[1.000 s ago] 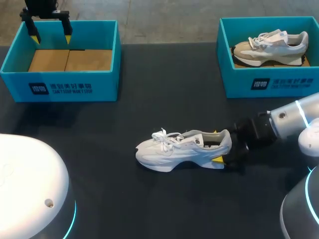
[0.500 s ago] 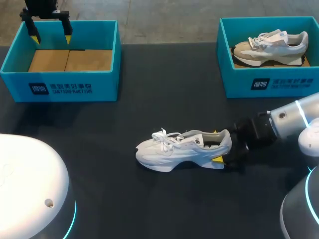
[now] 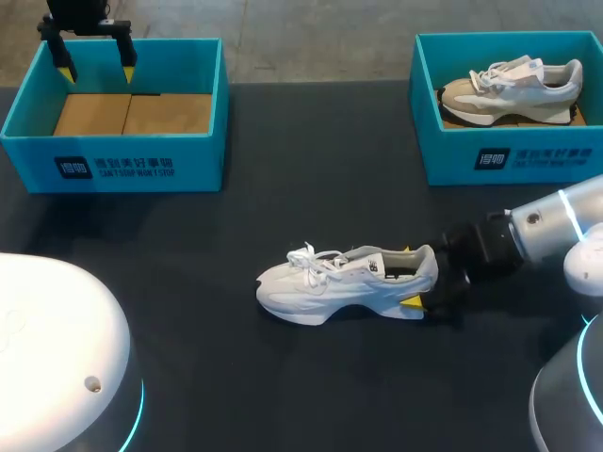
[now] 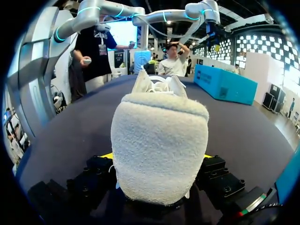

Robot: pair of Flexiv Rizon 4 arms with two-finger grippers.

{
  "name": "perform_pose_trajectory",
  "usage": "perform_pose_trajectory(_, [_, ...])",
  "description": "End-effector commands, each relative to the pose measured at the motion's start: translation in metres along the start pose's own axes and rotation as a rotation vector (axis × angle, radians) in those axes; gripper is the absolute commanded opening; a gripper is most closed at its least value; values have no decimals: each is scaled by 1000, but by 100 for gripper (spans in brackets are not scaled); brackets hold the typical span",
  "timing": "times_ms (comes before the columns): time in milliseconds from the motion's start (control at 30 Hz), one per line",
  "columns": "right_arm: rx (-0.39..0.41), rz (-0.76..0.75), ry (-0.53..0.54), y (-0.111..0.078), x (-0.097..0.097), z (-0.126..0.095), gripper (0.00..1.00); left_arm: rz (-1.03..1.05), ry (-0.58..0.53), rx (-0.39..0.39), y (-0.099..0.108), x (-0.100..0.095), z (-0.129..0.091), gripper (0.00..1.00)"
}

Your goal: Take the shoe out of the shoebox, open the shoe tongue, remove and reinsert the insole, then place the shoe into the shoebox

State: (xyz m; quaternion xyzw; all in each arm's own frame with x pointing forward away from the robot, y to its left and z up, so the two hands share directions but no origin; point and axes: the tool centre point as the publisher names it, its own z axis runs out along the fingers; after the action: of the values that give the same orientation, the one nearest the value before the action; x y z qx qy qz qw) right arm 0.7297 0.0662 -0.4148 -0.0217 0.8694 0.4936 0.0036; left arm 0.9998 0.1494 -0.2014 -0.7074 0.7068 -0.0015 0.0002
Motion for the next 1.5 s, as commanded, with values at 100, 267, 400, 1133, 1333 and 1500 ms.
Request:
perform_pose_trajectory(100, [4, 1, 1, -4, -2, 8, 0, 0, -1, -1, 0, 0, -1, 100])
perform_pose_trajectory(267, [4, 1, 1, -4, -2, 8, 0, 0, -1, -1, 0, 0, -1, 100])
perform_pose_trajectory(400, [4, 1, 1, -4, -2, 8, 0, 0, -1, -1, 0, 0, -1, 100])
perform_pose_trajectory(1133, [4, 1, 1, -4, -2, 8, 0, -89, -73, -13, 42, 52, 1, 100])
perform_pose_trajectory(1333, [4, 1, 1, -4, -2, 8, 0, -116, -41, -34, 54, 75, -4, 100])
perform_pose_trajectory(1500, [4, 1, 1, -4, -2, 8, 0, -131, -22, -28, 64, 96, -10, 100])
